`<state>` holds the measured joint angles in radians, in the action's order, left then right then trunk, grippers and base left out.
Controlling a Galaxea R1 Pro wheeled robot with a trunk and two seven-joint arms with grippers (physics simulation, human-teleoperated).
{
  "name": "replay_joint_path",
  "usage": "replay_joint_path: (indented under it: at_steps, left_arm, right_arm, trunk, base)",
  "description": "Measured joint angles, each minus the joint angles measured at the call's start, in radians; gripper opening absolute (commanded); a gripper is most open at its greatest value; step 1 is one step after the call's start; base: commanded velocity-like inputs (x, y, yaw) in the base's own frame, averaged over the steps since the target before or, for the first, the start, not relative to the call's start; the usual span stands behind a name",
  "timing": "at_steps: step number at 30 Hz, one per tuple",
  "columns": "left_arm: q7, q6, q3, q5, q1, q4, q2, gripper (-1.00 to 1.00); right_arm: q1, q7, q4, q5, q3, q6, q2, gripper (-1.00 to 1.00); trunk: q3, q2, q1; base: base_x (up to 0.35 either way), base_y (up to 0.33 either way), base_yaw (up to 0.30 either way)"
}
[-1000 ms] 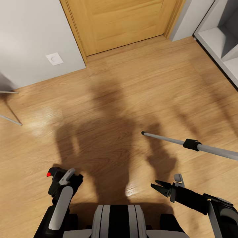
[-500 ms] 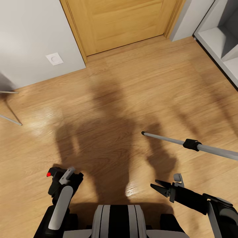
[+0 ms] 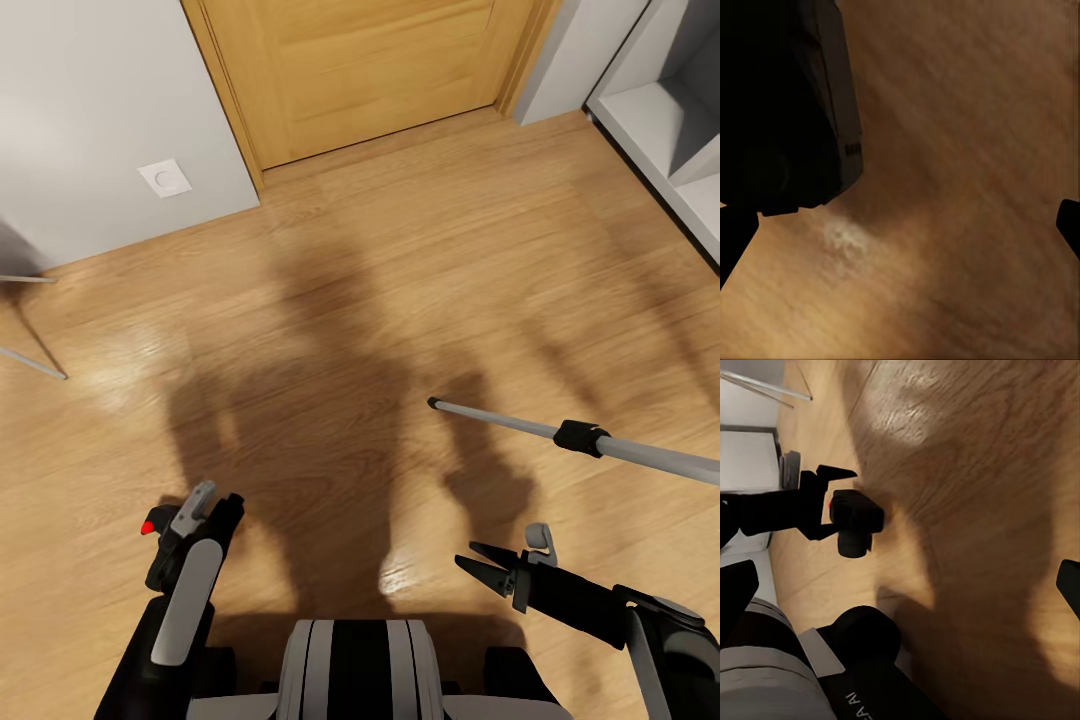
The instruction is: Attach the digital camera to the camera tripod in the bedroom.
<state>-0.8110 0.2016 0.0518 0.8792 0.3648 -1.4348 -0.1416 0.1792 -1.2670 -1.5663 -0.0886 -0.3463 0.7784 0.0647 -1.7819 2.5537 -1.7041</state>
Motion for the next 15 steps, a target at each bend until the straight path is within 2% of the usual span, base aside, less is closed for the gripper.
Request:
replay_joint_path:
  at_steps: [15]
  left_arm:
    - [-0.011, -0.006, 0.002, -0.001, 0.003, 0.004, 0.0, 1.0]
  right_arm:
    - [0.0, -0.002, 0.0, 0.0, 0.0, 0.0, 0.001, 1.0]
  trunk:
    - [0.0, 0.0, 0.0]
  base:
    - [0.0, 0.0, 0.0]
